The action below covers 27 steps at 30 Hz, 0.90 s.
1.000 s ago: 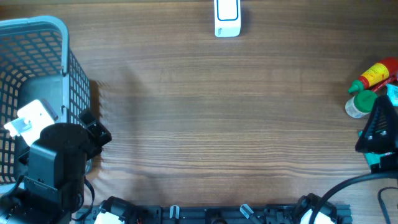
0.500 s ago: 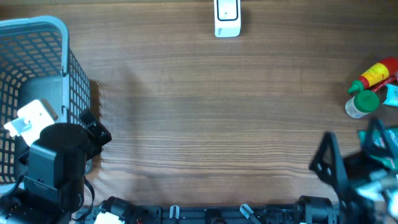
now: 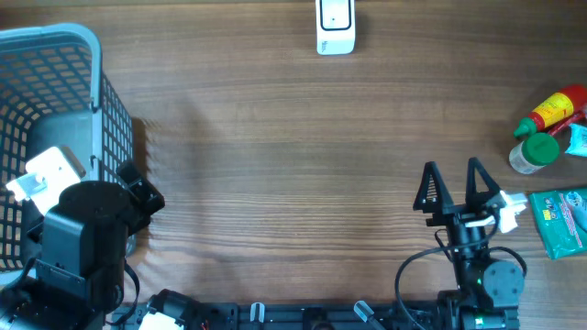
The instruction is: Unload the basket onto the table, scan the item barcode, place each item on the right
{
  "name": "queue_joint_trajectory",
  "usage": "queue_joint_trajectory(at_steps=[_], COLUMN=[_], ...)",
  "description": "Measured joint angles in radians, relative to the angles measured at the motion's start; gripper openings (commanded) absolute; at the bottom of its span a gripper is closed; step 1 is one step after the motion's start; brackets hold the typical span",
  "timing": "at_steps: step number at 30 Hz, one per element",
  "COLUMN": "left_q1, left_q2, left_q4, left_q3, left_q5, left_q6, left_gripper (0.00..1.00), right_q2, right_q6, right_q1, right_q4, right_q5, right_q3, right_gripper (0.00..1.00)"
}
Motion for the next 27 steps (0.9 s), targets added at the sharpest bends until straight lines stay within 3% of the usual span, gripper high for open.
queue_joint_trajectory(at_steps=[5,27], left_q1=[0.0,0.002], left_q2=[0.0,-0.001], left_q4=[0.0,0.009], left_q3=[0.0,0.0], left_q5=[0.0,0.0], left_q6=[0.0,0.004], left_gripper=[1.0,1.0], right_q2=[-0.001,-0.001], right_q6=[-0.058,-0.095], right_q1=[0.0,0.0], right_q4=[-0.174,-0.174], right_q5=[0.024,0.024], right_q3=[0.0,0.0], right_gripper=[1.0,1.0])
